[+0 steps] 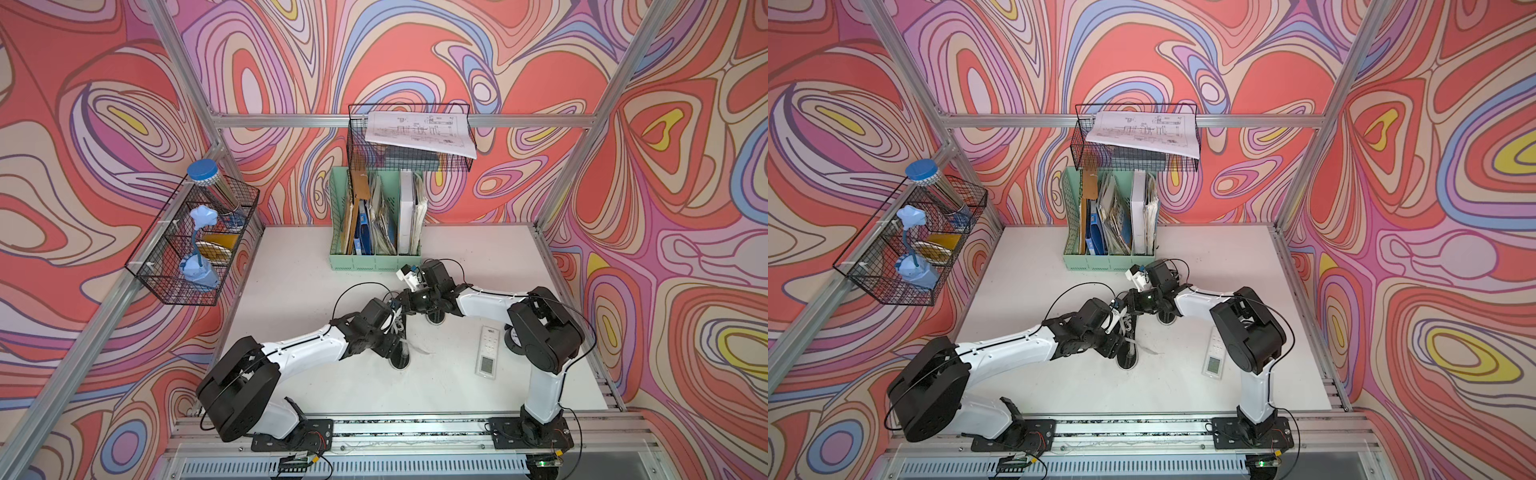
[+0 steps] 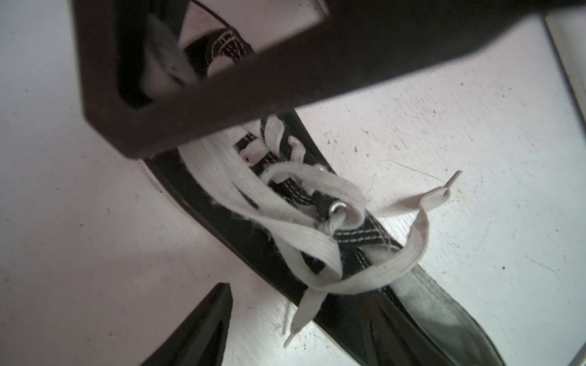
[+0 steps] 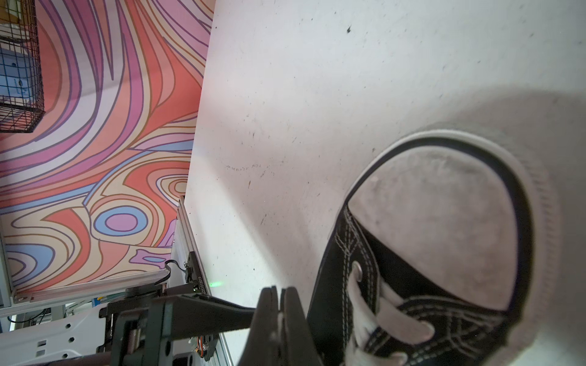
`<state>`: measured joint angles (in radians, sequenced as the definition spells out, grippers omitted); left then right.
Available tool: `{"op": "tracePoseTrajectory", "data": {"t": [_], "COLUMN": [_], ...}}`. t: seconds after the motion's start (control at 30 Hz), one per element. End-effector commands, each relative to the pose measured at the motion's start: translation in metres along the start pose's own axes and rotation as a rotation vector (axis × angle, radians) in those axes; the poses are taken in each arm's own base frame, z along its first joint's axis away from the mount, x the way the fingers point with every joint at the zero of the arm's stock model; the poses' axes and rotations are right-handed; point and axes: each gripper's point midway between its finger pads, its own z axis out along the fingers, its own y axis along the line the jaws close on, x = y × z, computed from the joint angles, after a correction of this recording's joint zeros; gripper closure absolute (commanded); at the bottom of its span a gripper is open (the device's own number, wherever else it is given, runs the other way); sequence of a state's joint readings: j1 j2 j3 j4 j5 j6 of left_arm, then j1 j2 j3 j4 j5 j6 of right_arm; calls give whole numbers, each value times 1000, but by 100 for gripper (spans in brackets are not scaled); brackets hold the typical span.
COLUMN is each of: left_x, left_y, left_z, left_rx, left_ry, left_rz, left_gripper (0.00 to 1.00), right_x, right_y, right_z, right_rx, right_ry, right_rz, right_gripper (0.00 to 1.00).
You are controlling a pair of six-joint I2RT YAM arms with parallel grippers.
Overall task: Tie the shoes
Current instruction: Cross the shoelace with the shoelace.
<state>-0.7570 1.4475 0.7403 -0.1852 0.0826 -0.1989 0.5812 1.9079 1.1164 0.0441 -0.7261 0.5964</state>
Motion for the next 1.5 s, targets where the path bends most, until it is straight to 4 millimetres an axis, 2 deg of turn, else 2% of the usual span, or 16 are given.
{"op": "tracePoseTrajectory", "data": {"t": [0.0, 0.17, 0.53, 0.83, 1.23, 1.47], "left_x": [-27, -36, -54, -53, -38, -28], "left_y": [-5, -6, -1, 1, 0, 0], "left_z": [-8, -11, -12, -7, 4, 2], "left_rx": [49, 98, 152, 174, 209, 213], "left_ry": [-81, -106, -157, -169, -114, -82], "left_rz": [-26, -63, -135, -181, -199, -184], "left_gripper": [34, 39, 43, 48, 31, 20], "right_x": [-7, -8, -10, -9, -9, -10], "right_y": [7, 8, 10, 11, 11, 11], "right_z": [-3, -3, -4, -6, -5, -5], "right_rx": [-9, -12, -14, -12, -13, -13], "right_ry": [-16, -20, -23, -24, -24, -24], "right_rz": [-25, -24, -25, -25, -26, -26], "right_gripper": [100, 100, 100, 100, 100, 100]}}
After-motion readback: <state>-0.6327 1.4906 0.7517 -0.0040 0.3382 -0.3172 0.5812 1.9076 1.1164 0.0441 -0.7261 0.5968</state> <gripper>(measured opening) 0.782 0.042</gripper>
